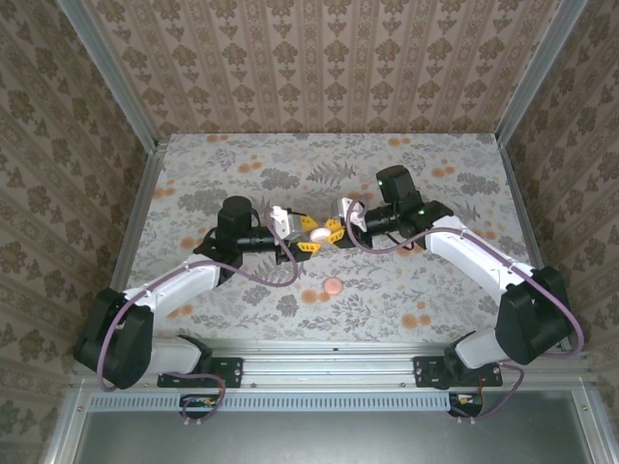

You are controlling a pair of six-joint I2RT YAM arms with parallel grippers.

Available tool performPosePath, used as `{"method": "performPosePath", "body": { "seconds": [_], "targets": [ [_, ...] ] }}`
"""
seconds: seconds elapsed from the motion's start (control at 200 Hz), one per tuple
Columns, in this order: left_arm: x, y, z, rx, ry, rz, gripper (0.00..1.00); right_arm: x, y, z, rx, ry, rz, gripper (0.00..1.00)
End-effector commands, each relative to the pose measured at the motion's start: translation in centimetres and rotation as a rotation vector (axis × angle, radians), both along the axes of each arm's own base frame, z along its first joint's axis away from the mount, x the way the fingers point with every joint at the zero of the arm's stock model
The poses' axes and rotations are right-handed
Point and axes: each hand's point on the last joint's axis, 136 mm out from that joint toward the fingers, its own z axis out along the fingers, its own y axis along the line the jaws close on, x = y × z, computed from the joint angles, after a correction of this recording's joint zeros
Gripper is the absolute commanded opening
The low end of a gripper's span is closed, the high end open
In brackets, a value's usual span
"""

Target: Insert wireless bluetooth earbuds into charging case

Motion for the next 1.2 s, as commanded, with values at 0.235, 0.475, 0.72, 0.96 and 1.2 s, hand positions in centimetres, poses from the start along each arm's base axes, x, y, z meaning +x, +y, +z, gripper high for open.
{"method": "performPosePath", "body": {
  "seconds": [0.235,0.475,0.72,0.96,1.2],
  "targets": [
    [4.9,0.8,-2.6,0.016,0.159,0.276,0.72,2.0,-7.9,-3.4,-0.213,0.203,-0.195,0.13],
    [8.6,2.5,-3.8,0.021,0.265,0.525,0.72,3.4,-13.1,-6.7,-0.322,0.411,-0.353,0.15],
    [9.3,2.7,-4.3,0.055,0.3,0.563,0.72,4.9,-17.8,-10.4,-0.435,0.643,-0.487,0.16],
    [10.2,3.3,-5.4,0.127,0.301,0.621,0.72,6.9,-21.0,-13.2,-0.526,0.837,-0.555,0.15],
    [11.0,3.5,-6.0,0.159,0.307,0.653,0.72,9.0,-23.3,-15.4,-0.575,0.918,-0.622,0.15]
  ]
}}
